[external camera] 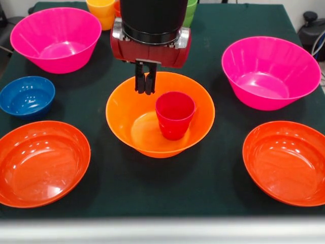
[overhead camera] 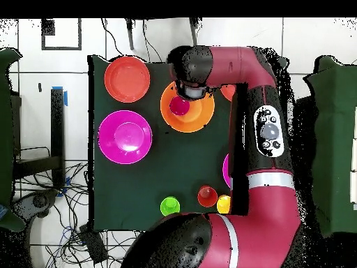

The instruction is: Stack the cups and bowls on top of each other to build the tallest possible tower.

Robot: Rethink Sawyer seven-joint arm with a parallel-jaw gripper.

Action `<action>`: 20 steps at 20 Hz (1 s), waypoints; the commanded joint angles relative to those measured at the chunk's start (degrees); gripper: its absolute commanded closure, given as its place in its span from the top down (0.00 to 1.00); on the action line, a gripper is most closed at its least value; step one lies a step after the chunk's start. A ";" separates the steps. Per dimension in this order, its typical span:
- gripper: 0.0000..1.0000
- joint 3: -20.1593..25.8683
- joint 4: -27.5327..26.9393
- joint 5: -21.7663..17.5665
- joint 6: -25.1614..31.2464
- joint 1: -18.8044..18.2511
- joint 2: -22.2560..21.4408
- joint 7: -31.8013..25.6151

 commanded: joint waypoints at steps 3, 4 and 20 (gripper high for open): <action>1.00 2.62 3.43 0.35 -2.45 -0.86 3.31 -9.02; 1.00 2.60 3.55 0.41 -2.82 -0.95 3.34 -8.89; 1.00 2.37 7.06 2.43 -7.01 -1.93 2.65 -5.71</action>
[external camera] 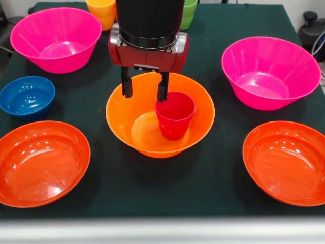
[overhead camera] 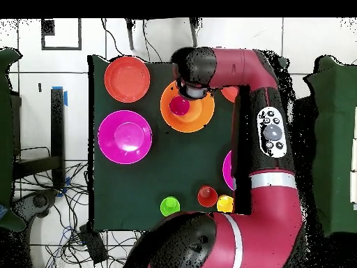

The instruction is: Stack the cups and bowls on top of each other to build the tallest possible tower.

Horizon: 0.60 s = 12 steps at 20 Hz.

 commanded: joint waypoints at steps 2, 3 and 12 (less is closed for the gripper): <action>1.00 2.24 6.68 0.66 -4.55 -1.07 2.20 -5.75; 1.00 2.17 6.88 0.69 -4.75 -1.04 2.17 -5.68; 1.00 0.70 6.31 -1.55 -4.90 1.10 2.19 -5.69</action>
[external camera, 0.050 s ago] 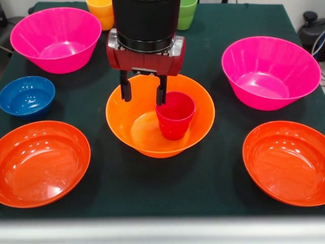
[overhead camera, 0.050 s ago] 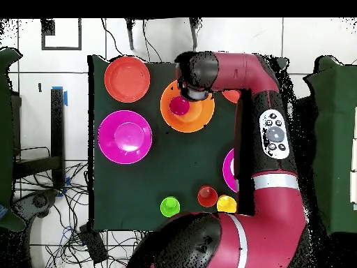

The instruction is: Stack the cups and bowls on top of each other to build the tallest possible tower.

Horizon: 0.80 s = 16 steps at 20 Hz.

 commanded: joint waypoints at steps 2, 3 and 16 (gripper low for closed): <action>1.00 0.80 4.58 -1.74 -1.80 1.58 2.50 -5.62; 1.00 0.83 4.98 -1.60 -1.87 1.44 2.58 -5.58; 1.00 0.80 5.16 -1.59 -4.37 1.56 4.79 -3.73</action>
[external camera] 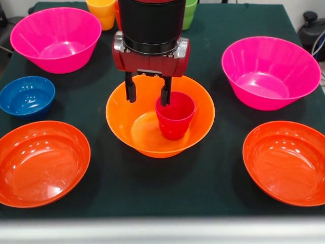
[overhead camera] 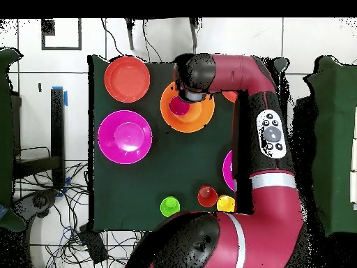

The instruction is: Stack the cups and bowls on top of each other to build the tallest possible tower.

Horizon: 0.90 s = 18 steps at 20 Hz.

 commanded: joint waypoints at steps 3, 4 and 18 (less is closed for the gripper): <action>1.00 0.76 5.48 -1.26 -3.94 1.31 4.44 -3.55; 1.00 0.74 5.33 -1.21 -3.89 1.38 4.59 -3.52; 1.00 0.02 6.78 -1.22 -4.43 1.75 5.38 -2.37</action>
